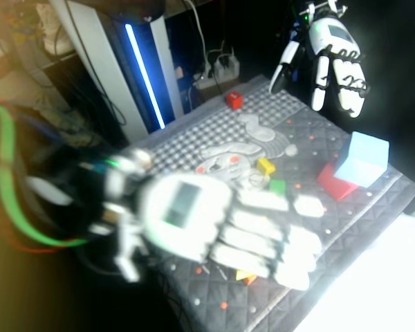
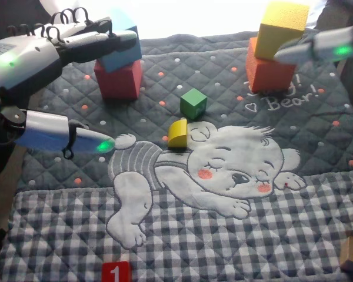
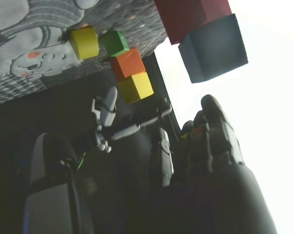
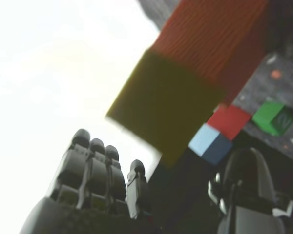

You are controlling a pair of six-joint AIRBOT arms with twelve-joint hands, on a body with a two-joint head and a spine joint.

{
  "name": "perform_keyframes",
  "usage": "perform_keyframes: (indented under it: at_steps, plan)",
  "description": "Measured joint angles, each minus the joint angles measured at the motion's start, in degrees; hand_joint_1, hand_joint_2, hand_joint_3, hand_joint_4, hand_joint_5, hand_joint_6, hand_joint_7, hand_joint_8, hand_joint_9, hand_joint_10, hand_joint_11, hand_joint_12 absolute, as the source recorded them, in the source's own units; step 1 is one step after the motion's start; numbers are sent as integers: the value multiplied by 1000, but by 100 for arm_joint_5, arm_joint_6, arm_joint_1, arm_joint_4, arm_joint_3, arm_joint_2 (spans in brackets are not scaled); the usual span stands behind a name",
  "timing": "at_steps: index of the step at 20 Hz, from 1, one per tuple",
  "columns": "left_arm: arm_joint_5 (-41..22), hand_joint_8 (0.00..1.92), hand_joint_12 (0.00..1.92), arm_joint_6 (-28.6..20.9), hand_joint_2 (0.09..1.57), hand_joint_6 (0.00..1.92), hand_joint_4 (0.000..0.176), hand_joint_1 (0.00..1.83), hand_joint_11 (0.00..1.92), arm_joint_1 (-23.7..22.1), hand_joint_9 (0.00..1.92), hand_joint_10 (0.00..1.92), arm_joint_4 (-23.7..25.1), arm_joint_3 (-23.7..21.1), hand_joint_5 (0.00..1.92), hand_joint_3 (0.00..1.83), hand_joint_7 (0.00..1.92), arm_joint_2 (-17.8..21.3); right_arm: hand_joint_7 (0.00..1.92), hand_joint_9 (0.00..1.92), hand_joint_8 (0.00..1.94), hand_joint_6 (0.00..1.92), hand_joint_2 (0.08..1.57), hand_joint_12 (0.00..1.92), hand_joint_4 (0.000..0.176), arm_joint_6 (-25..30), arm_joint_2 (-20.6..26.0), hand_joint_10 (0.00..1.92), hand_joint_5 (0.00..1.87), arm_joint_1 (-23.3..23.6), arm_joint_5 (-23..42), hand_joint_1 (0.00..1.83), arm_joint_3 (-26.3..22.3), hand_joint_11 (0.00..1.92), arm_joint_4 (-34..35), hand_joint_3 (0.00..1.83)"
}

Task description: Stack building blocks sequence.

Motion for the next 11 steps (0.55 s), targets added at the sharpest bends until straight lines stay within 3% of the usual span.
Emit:
perform_keyframes:
  at_steps: [2,3,4,6,7,8,9,10,11]
  plan:
    - [-411,0,20,-35,918,1,176,677,0,118,0,0,-155,-83,70,6,0,79,0,0,0,0,830,0,176,0,474,0,0,-337,887,742,-439,0,17,0]
    - [-782,0,3,-37,901,0,176,692,0,236,0,0,-284,-184,66,0,0,151,0,0,0,0,824,0,176,-2,686,0,0,-660,1392,743,-704,0,35,0]
    - [-1172,0,0,-44,887,0,155,699,0,407,0,0,-411,-267,42,0,0,192,0,0,0,0,851,0,176,-7,807,0,0,-920,1703,764,-907,0,26,6]
    - [-2114,0,0,-68,904,1,158,814,0,997,0,0,-800,-518,13,0,0,229,0,0,0,0,887,0,176,-4,986,0,0,-1626,2424,871,-1340,0,15,16]
    - [-2420,0,0,-155,891,0,116,810,0,1246,0,0,-898,-605,2,0,0,243,0,0,0,0,949,0,164,-2,1029,0,0,-1912,2702,900,-1478,0,33,12]
    - [-2767,0,0,-337,839,0,147,798,0,1554,0,0,-1012,-640,0,0,0,243,0,0,0,0,991,0,174,2,1095,0,0,-2291,3018,761,-1639,0,136,23]
    - [-3101,0,1,-573,841,0,104,711,2,1768,0,0,-1235,-643,0,0,0,240,0,0,0,0,938,0,176,-11,1119,0,0,-2616,3292,858,-1749,0,317,0]
    - [-3451,0,59,-807,881,0,69,569,119,1902,2,1,-1419,-614,0,0,0,210,0,0,0,4,1058,0,173,-2,1126,0,27,-2857,3560,915,-1832,0,507,10]
    - [-3807,0,251,-1128,958,0,86,523,23,2031,0,0,-1550,-494,0,13,0,127,0,0,0,12,1055,0,175,0,1126,0,122,-3071,3779,924,-1873,0,586,2]
